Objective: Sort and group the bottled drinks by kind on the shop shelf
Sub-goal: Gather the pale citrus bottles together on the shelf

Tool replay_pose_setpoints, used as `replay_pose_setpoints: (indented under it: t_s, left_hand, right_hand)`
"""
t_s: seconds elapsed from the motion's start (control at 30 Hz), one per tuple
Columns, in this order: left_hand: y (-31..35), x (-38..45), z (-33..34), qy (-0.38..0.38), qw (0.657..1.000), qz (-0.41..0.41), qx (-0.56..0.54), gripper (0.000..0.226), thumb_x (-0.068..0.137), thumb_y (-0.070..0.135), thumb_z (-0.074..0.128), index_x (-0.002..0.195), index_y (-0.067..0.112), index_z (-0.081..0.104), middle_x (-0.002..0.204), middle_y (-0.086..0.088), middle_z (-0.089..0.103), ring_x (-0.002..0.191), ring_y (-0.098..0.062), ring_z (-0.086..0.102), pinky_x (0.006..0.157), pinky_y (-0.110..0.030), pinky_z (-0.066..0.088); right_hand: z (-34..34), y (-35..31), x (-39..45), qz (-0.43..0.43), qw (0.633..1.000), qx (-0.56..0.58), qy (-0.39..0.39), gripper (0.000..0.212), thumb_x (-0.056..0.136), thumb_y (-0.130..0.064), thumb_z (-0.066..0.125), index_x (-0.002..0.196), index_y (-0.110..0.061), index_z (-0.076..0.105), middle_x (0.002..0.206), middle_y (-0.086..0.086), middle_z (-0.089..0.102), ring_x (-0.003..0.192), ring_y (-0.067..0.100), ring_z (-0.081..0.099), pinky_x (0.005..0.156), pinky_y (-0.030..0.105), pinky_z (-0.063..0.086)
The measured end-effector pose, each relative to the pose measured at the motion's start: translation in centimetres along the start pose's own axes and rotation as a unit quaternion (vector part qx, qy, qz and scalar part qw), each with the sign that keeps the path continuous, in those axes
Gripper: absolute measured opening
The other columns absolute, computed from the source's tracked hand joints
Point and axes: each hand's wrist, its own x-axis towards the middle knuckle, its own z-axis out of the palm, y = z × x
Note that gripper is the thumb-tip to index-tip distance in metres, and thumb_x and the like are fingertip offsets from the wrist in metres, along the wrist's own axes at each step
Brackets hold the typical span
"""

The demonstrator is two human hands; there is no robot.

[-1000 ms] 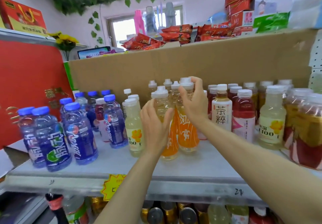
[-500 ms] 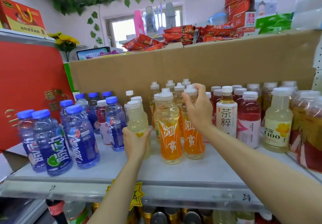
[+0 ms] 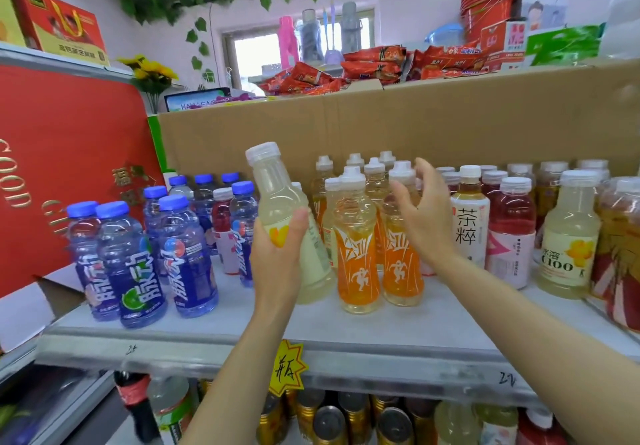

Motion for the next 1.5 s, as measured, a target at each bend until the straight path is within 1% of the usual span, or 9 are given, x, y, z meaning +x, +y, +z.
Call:
replay_pose_setpoints:
  t_s: [0.1,0.23,0.43,0.67,0.87,0.97,1.13,1.4,1.5]
  left_hand:
    - [0.9,-1.2,0.3,-0.061,0.997,-0.004,-0.046,0.058,0.071,0.065,0.058,0.119,0.033,0.057,0.103,0.008,0.072,0.094,-0.008,0.071,0.071,-0.021,0.055]
    - [1.6,-2.6,1.7,-0.153,0.983,0.015,-0.103,0.059,0.084,0.062,0.052,0.130,0.026,0.055,0.114,0.003,0.072,0.105,-0.010,0.070,0.083,-0.025,0.057]
    - [-0.3,-1.3,2.5,-0.219,0.976,0.006,-0.024,0.080,0.069,0.099,0.032,0.121,0.045,0.057,0.133,0.003,0.057,0.131,-0.017,0.050,0.113,-0.048,0.038]
    - [-2.4,5.2,2.0,-0.117,0.984,0.071,0.114,0.032,0.108,0.038,0.035,0.127,0.025,0.056,0.121,0.009,0.054,0.117,-0.007,0.049,0.103,-0.033,0.044]
    - [-6.0,10.4,4.9,-0.223,0.964,-0.044,0.139,0.061,0.104,0.038,0.050,0.156,0.020,0.026,0.157,-0.002,0.038,0.136,-0.020,0.046,0.108,-0.044,0.045]
    - [-7.3,11.7,6.6,-0.261,0.948,-0.073,0.165,0.059,0.098,0.026,0.063,0.149,0.015,0.036,0.148,-0.005,0.049,0.120,-0.019,0.056,0.095,-0.039,0.052]
    - [-8.7,11.4,8.3,-0.257,0.929,-0.149,0.222,0.054,0.106,0.024,0.043,0.150,0.008,0.018,0.135,-0.006,0.050,0.111,-0.027,0.056,0.089,-0.041,0.050]
    - [-3.8,12.7,7.5,-0.199,0.966,-0.055,0.153,0.031,0.093,0.013,0.067,0.117,0.016,0.048,0.114,-0.005,0.062,0.097,-0.022,0.061,0.086,-0.041,0.055]
    - [0.6,13.3,6.3,-0.145,0.985,-0.001,0.095,0.056,0.087,0.015,0.076,0.132,0.014,0.043,0.120,-0.002,0.060,0.103,-0.018,0.059,0.078,-0.032,0.050]
  right_hand:
    - [-1.0,-3.1,-2.7,-0.048,0.993,0.103,0.044,0.042,0.101,-0.036,0.050,0.138,-0.016,0.049,0.125,0.000,0.058,0.114,0.018,0.056,0.096,0.047,0.049]
    - [-0.7,-8.4,-7.7,-0.052,0.947,0.268,-0.169,0.051,0.091,-0.057,0.053,0.138,-0.037,0.044,0.125,-0.017,0.061,0.117,0.010,0.060,0.095,0.028,0.050]
    - [-0.4,-7.9,-8.1,0.008,0.937,0.303,-0.171,0.067,0.086,-0.035,0.068,0.145,-0.026,0.037,0.117,-0.025,0.065,0.109,-0.001,0.063,0.084,0.013,0.049]
    - [-2.4,-6.6,-9.2,0.097,0.931,0.335,-0.106,0.051,0.083,-0.037,0.061,0.133,-0.033,0.049,0.109,-0.006,0.071,0.099,0.015,0.071,0.076,0.031,0.061]
    - [-4.3,-6.1,-10.0,0.115,0.939,0.310,-0.096,0.074,0.069,-0.069,0.072,0.132,-0.037,0.051,0.113,-0.005,0.070,0.101,0.016,0.071,0.073,0.028,0.059]
    - [-4.9,-6.2,-10.6,0.122,0.939,0.307,-0.092,0.063,0.075,-0.062,0.069,0.130,-0.038,0.051,0.111,-0.006,0.071,0.101,0.016,0.071,0.073,0.026,0.059]
    - [-5.5,-6.0,-11.6,0.136,0.945,0.283,-0.088,0.063,0.076,-0.065,0.067,0.130,-0.037,0.052,0.114,-0.006,0.070,0.104,0.016,0.070,0.079,0.030,0.059]
    - [-6.4,-5.6,-12.4,0.148,0.946,0.279,-0.079,0.049,0.082,-0.054,0.064,0.128,-0.041,0.052,0.111,-0.012,0.070,0.101,0.012,0.070,0.076,0.025,0.059]
    - [-6.7,-5.5,-12.4,0.152,0.947,0.273,-0.076,0.044,0.081,-0.044,0.058,0.125,-0.042,0.052,0.107,-0.014,0.071,0.098,0.010,0.070,0.073,0.024,0.059]
